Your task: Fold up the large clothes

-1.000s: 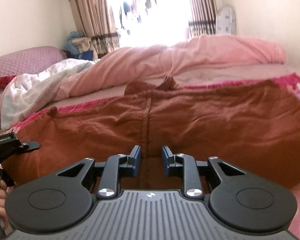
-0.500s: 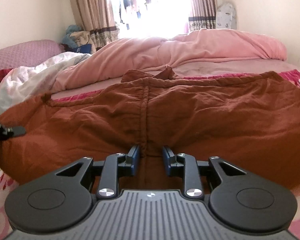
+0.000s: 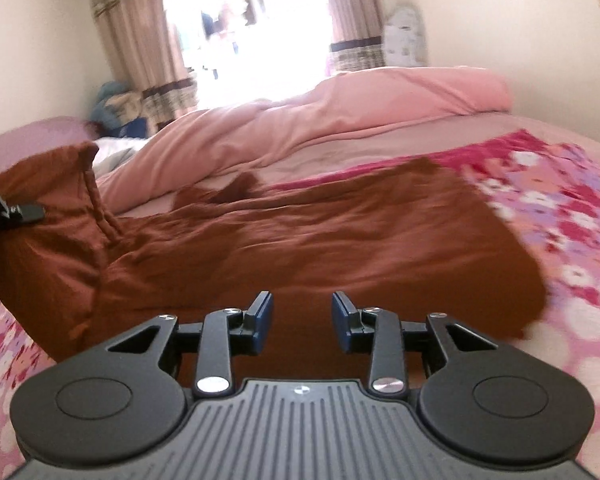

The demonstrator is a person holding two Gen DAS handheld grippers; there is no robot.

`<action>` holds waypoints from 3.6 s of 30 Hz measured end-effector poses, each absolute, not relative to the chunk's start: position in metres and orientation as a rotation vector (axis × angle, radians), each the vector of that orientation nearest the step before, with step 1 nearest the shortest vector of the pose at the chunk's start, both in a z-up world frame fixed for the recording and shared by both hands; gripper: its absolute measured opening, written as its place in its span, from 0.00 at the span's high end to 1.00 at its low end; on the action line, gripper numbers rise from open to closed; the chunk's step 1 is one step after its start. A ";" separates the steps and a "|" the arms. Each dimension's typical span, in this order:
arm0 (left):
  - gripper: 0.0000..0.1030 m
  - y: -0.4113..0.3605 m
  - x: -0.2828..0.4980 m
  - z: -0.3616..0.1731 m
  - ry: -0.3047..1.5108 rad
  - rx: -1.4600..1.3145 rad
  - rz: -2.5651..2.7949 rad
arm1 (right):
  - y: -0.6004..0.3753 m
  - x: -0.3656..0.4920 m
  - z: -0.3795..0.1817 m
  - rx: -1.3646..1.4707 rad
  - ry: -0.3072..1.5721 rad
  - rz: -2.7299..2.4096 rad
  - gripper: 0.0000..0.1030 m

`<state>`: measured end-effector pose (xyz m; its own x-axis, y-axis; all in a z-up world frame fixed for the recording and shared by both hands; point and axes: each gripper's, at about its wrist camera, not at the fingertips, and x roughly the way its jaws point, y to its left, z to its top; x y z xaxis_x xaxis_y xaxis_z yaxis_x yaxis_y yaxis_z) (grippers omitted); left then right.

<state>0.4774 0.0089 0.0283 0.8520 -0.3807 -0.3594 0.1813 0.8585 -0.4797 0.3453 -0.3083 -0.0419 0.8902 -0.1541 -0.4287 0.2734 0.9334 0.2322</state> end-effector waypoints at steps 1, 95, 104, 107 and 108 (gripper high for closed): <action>0.72 -0.010 0.478 0.032 0.466 -0.432 -0.327 | -0.318 0.339 -0.041 0.302 0.412 -0.238 0.60; 0.55 -0.132 0.425 -0.033 0.530 -0.107 -0.574 | -0.429 0.282 -0.031 0.473 0.209 -0.182 0.66; 0.50 -0.146 0.443 -0.057 0.581 -0.036 -0.578 | -0.435 0.299 -0.079 0.480 0.288 -0.213 0.79; 0.49 -0.133 0.438 -0.036 0.549 -0.058 -0.605 | -0.435 0.294 -0.066 0.470 0.303 -0.189 0.72; 0.48 -0.125 0.443 -0.030 0.531 -0.064 -0.592 | -0.439 0.293 -0.057 0.478 0.297 -0.164 0.69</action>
<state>0.4434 -0.1246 -0.0301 0.7007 -0.5470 -0.4581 0.5147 0.8322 -0.2065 0.2927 -0.4386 -0.0570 0.9441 -0.0857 -0.3182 0.2237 0.8758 0.4277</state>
